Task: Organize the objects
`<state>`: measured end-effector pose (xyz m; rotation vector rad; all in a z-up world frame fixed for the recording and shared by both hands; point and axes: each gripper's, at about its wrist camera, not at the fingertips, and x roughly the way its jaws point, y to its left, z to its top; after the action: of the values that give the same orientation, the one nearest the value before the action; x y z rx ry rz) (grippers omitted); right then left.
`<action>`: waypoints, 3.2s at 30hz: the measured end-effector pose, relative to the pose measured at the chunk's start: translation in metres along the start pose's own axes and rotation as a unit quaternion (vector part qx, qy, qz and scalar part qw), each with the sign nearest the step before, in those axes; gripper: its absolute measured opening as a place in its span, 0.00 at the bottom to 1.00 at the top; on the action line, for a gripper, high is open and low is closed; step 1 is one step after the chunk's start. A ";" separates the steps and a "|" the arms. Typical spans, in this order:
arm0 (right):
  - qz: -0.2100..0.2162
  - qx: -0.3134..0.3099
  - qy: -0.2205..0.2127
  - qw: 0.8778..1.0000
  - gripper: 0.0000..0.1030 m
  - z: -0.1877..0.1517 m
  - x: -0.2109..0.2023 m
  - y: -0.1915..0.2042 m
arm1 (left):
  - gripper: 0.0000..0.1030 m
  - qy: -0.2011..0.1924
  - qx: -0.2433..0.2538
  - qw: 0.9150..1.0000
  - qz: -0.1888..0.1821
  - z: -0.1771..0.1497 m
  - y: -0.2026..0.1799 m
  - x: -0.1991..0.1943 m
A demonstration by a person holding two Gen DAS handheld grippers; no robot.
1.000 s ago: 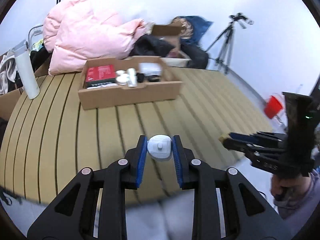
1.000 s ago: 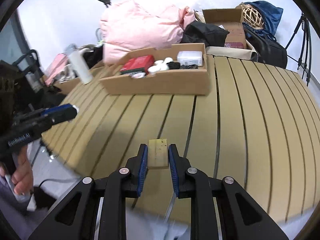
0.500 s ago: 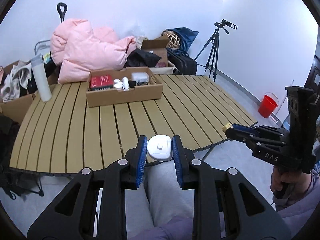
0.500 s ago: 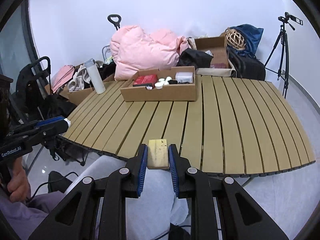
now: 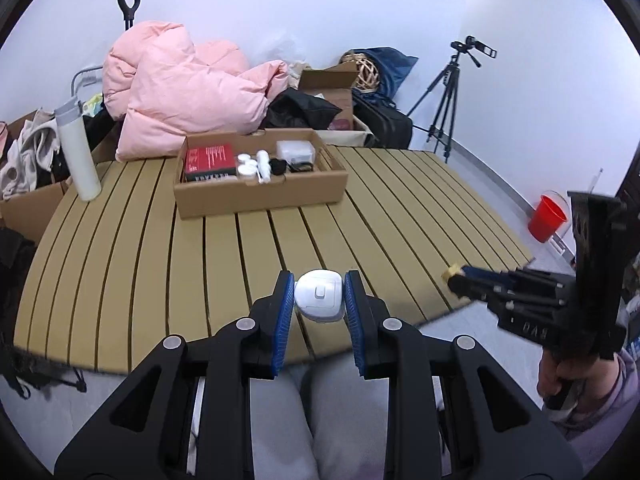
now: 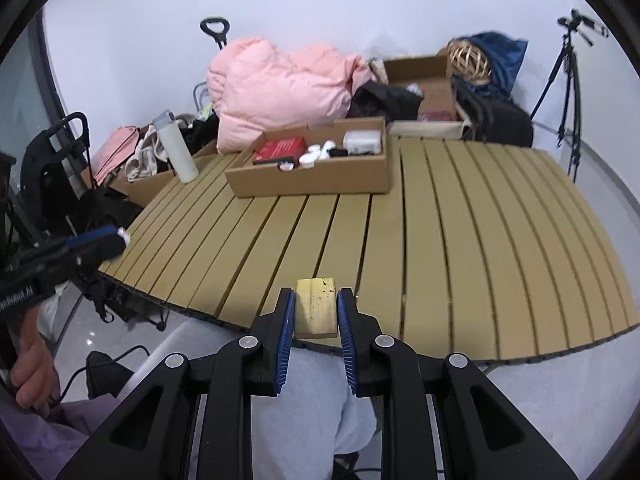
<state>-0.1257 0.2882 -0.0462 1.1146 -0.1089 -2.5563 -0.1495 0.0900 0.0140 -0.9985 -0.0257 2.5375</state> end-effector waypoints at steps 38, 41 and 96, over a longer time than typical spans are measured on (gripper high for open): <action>-0.023 0.018 0.170 0.985 0.82 0.234 0.295 -0.071 | 0.61 0.199 -0.139 0.968 0.055 0.155 0.113 0.278; -0.031 0.002 0.159 0.987 0.82 0.243 0.264 -0.063 | 0.78 0.182 -0.103 0.974 0.087 0.163 0.105 0.242; -0.021 -0.075 -0.016 0.997 0.82 -0.102 -0.103 0.167 | 1.00 -0.029 -0.018 0.979 0.202 -0.123 0.012 -0.189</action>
<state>0.0604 0.1742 -0.0107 1.0289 0.0970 -2.5718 0.0511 -0.0087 0.0435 -1.0287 0.1272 2.9439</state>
